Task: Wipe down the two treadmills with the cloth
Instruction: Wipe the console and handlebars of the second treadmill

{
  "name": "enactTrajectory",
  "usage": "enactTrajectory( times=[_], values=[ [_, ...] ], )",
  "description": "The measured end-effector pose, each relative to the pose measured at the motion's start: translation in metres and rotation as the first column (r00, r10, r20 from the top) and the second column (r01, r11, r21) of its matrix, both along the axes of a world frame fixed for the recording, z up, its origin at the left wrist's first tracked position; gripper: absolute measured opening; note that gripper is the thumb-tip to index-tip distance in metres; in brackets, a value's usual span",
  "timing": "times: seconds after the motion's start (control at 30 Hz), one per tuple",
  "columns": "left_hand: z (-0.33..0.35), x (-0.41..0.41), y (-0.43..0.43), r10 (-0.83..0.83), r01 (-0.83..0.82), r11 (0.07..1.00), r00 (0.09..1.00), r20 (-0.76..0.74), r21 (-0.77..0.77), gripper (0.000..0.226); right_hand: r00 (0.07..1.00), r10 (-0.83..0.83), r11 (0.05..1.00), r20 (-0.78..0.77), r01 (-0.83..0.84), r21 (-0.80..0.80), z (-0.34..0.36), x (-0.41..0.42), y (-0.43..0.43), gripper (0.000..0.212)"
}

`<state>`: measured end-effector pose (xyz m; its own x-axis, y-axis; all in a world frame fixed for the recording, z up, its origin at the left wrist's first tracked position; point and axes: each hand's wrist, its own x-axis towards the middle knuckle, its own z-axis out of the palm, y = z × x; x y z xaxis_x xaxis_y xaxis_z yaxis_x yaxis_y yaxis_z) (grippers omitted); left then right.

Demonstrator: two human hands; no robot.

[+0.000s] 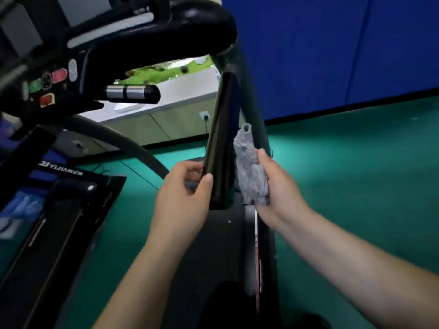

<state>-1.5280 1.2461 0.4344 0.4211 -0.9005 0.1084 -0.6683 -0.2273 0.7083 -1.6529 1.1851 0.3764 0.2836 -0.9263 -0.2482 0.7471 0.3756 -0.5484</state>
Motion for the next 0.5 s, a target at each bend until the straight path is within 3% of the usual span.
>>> enactTrajectory(
  times=[0.13, 0.33, 0.5],
  values=[
    [-0.008, -0.01, 0.008, 0.026, -0.024, 0.999, 0.998, 0.06, -0.03, 0.008, 0.995, -0.074, 0.997, -0.065, 0.071, -0.039, -0.013, -0.002, 0.019, 0.025],
    [-0.015, -0.004, 0.01, -0.004, 0.004, 0.999, 1.0, -0.002, -0.053, 0.012, 0.94, -0.196, 0.97, -0.278, 0.146, -0.192, -0.022, 0.019, 0.071, 0.027],
    [-0.015, -0.008, 0.011, 0.012, -0.014, 0.999, 0.999, -0.048, -0.05, 0.019, 0.815, -0.36, 0.903, -0.454, 0.182, -0.389, -0.023, 0.045, 0.06, 0.035]
  ],
)
